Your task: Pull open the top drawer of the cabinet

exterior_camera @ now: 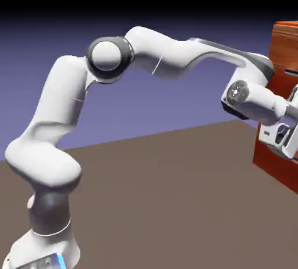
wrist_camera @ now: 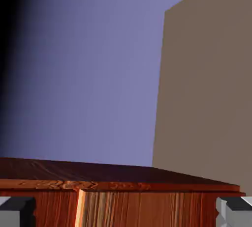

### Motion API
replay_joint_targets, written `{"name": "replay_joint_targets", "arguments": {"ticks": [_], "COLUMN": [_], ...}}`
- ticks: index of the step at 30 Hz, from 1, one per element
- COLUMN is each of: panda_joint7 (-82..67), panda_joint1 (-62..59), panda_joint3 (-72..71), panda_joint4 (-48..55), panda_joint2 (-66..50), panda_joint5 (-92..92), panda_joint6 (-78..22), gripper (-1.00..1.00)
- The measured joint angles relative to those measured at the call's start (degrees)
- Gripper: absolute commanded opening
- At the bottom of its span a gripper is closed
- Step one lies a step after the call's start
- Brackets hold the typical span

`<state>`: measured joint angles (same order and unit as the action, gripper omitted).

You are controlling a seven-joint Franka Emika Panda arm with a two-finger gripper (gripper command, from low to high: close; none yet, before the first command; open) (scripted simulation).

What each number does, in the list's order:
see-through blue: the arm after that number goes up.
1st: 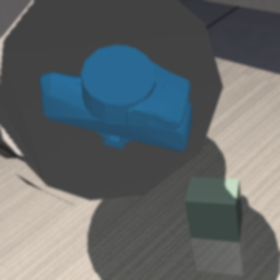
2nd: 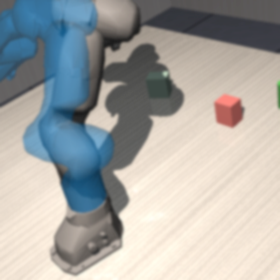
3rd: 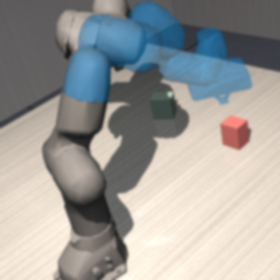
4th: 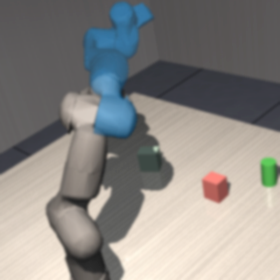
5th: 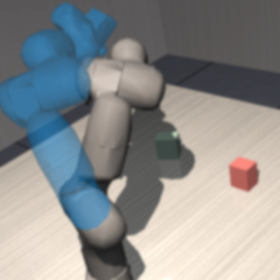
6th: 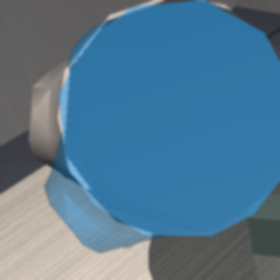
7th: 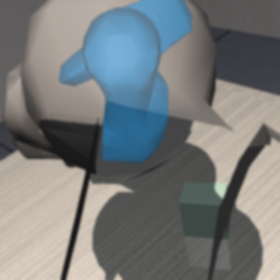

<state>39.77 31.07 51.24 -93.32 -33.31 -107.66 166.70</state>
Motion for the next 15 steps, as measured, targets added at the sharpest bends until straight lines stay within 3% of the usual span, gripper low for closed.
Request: {"name": "replay_joint_targets", "arguments": {"ticks": [15], "panda_joint7": [-0.9], "panda_joint1": [10.5], "panda_joint3": [17.8], "panda_joint4": [23.5], "panda_joint2": [-22.9], "panda_joint5": [-37.4], "panda_joint6": [-2.5], "gripper": [0.0]}}
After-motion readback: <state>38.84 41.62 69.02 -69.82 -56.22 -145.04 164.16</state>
